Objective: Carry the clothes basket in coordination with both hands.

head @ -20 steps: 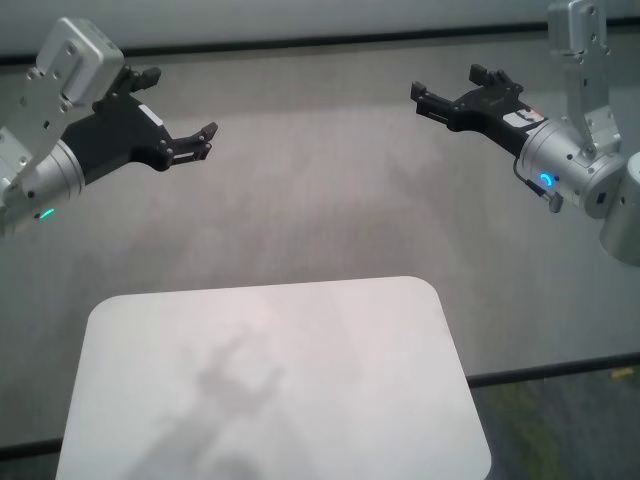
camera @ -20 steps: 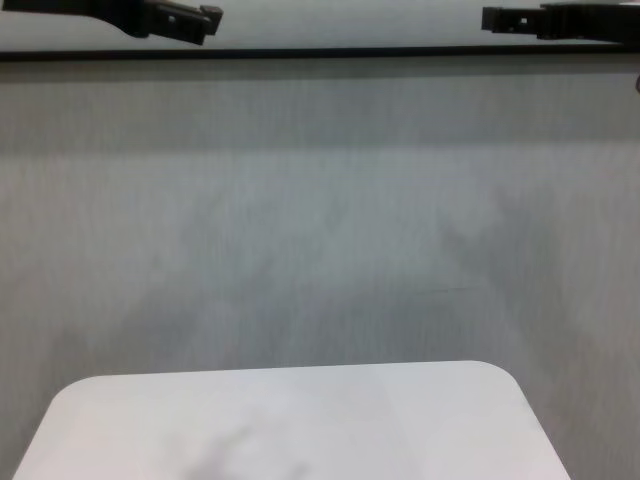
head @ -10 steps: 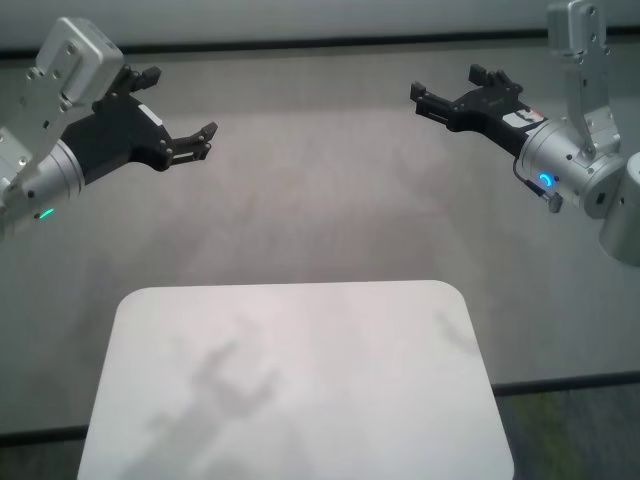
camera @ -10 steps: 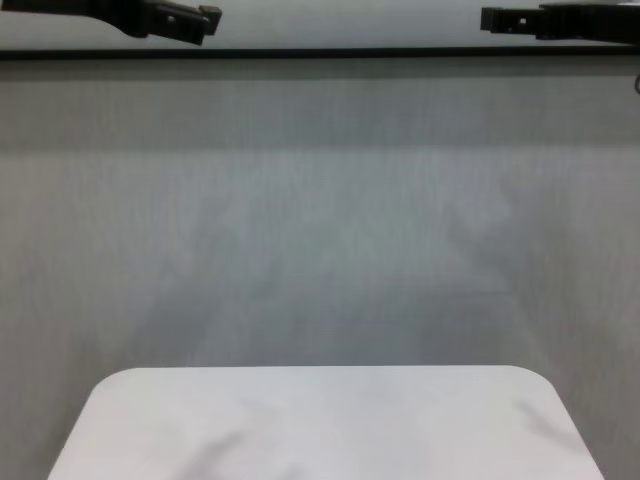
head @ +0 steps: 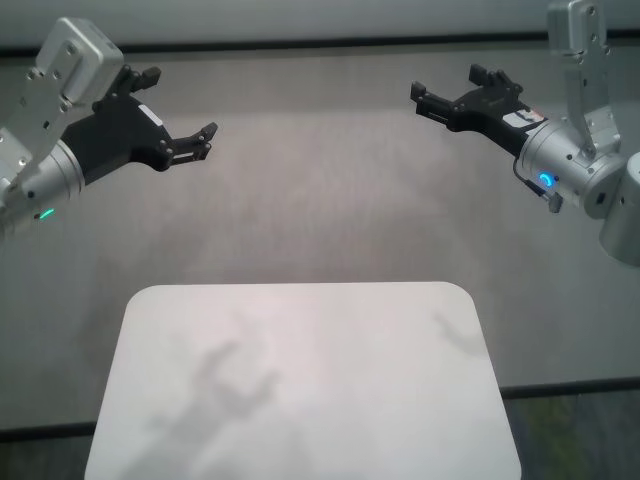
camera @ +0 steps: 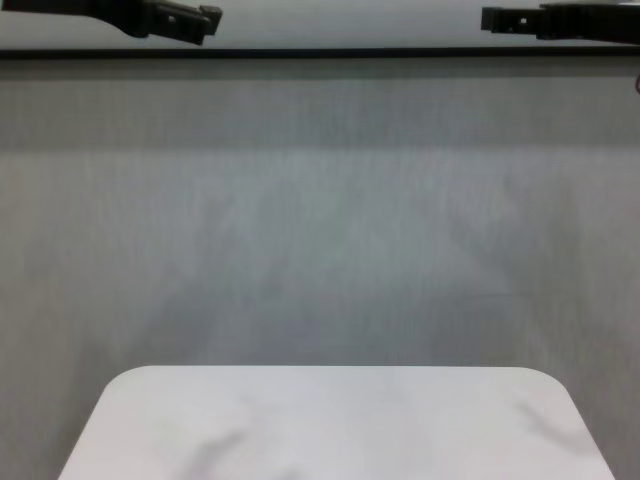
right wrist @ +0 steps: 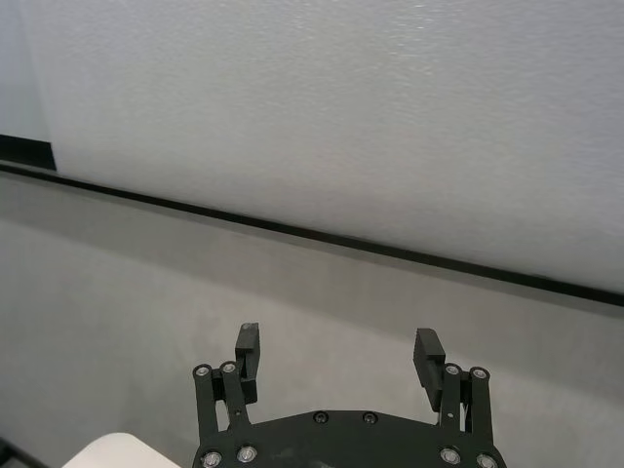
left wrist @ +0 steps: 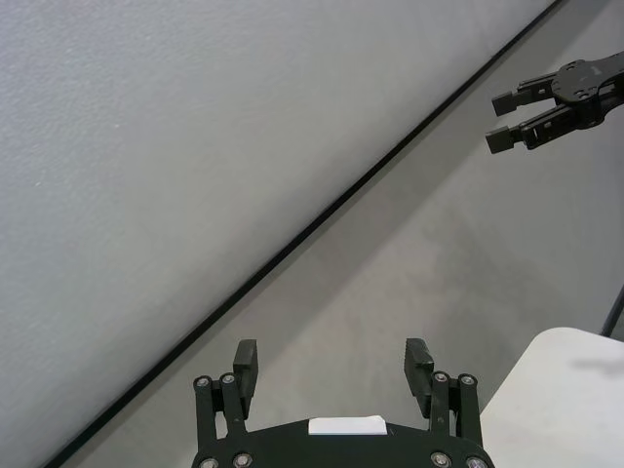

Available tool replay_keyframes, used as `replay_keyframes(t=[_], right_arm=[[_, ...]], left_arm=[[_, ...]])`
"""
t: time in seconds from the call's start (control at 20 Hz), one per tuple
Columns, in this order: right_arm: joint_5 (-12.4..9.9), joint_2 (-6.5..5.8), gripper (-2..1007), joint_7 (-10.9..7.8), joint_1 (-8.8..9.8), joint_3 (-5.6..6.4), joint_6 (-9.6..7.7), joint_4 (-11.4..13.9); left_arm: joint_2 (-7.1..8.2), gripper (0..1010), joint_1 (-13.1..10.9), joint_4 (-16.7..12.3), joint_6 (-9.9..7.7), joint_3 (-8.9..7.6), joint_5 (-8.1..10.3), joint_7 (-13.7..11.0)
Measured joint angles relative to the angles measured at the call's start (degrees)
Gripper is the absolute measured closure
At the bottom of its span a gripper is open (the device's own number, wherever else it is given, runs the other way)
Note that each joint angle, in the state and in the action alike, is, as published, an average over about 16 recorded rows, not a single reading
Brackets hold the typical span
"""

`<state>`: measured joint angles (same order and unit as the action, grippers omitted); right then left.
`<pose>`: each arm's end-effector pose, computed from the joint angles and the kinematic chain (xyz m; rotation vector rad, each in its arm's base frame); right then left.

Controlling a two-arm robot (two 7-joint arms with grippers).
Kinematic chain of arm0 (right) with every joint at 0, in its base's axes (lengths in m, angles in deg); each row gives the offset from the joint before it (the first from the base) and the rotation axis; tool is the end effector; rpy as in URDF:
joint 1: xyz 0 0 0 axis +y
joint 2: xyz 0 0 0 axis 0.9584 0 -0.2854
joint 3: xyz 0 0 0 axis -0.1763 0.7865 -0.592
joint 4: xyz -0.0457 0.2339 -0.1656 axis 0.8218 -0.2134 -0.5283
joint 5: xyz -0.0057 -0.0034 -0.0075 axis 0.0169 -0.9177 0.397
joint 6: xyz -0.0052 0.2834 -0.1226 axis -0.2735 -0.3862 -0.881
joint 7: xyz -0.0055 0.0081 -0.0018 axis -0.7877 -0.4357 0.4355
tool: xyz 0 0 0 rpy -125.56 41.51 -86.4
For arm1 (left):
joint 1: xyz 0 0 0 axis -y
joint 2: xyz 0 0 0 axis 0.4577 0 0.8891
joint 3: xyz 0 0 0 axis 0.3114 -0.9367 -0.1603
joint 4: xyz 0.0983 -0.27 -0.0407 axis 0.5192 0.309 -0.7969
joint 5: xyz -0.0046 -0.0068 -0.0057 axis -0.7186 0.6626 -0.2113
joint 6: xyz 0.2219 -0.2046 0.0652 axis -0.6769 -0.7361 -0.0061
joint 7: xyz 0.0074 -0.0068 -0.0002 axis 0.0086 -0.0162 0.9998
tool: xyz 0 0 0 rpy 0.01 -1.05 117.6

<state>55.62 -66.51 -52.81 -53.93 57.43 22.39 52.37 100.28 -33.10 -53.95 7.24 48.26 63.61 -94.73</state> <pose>0.4895 -0.0423 -0.1546 -0.0382 -0.0706 -1.0963 0.4253 0.0572 -0.1234 0.2492 -0.5075 0.9137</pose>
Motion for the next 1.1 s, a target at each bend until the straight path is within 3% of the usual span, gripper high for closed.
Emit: replay_keyframes(t=[0.55, 0.7, 1.1], right_arm=[[0.00, 0.00, 0, 0.00, 0.00, 0.00, 0.00, 0.00], [0.03, 0.09, 1, 0.18, -0.14, -0.11, 0.05, -0.37], [1.64, 2.08, 1, 2.47, -1.32, -2.19, 0.57, -5.79]], left_arm=[[-0.04, 8, 0.01, 0.09, -0.07, -0.01, -0.04, 0.08], [-0.26, 8, 0.50, 1.16, 0.00, 0.21, -0.78, 0.39], [-3.06, 8, 1.54, 7.21, 0.41, 0.68, -2.71, 2.18]])
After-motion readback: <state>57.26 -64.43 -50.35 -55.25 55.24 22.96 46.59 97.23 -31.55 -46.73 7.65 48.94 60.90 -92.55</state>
